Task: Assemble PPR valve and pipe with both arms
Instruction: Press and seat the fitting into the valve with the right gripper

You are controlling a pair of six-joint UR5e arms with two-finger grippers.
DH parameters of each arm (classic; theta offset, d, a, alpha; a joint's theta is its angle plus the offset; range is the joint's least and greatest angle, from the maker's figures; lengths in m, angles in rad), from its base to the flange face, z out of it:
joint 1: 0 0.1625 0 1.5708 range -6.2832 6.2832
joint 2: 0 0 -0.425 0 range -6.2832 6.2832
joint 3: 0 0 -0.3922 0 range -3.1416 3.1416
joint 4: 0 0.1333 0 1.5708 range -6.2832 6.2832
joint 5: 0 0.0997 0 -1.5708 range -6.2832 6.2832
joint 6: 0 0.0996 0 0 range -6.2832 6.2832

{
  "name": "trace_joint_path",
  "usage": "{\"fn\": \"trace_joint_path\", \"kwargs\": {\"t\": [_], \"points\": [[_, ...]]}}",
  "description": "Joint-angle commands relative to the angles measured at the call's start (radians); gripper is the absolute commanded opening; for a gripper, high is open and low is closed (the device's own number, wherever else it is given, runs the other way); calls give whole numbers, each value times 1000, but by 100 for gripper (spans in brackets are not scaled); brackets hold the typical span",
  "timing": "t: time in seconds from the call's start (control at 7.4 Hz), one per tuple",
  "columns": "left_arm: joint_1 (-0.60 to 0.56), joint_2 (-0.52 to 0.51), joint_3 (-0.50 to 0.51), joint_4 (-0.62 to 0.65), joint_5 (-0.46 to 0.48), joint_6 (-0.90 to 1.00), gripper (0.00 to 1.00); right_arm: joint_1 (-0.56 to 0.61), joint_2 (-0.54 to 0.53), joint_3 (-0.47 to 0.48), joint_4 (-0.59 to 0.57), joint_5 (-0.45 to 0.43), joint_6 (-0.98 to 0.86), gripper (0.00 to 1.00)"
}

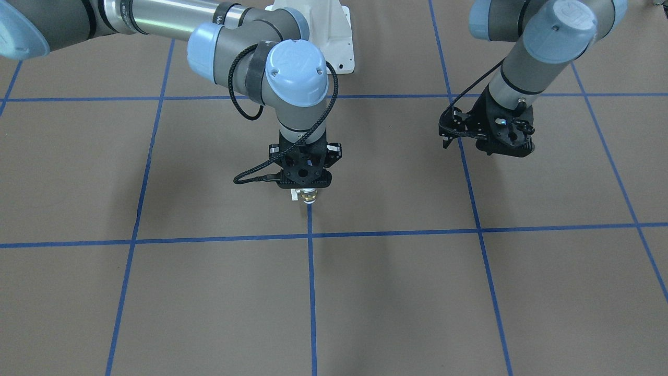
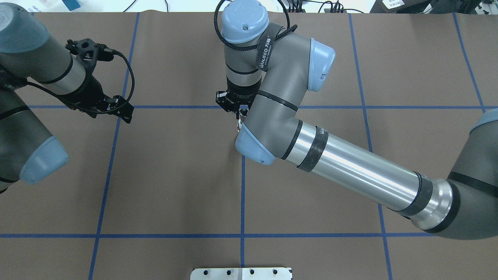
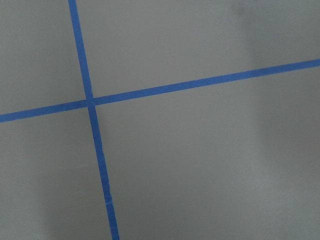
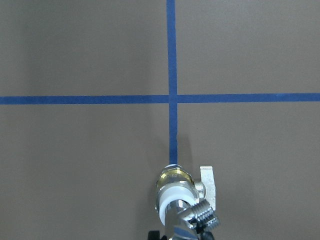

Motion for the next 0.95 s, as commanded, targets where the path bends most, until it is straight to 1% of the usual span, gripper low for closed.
{"fn": "trace_joint_path", "kwargs": {"t": [0.0, 0.41, 0.81], "points": [[0, 0, 0, 0, 0, -1, 100, 0, 0, -8, 2, -1, -2, 0], [0, -2, 0, 0, -2, -1, 100, -2, 2, -24, 4, -1, -5, 0], [0, -3, -3, 0, -2, -2, 100, -7, 0, -37, 37, -2, -2, 0]]}}
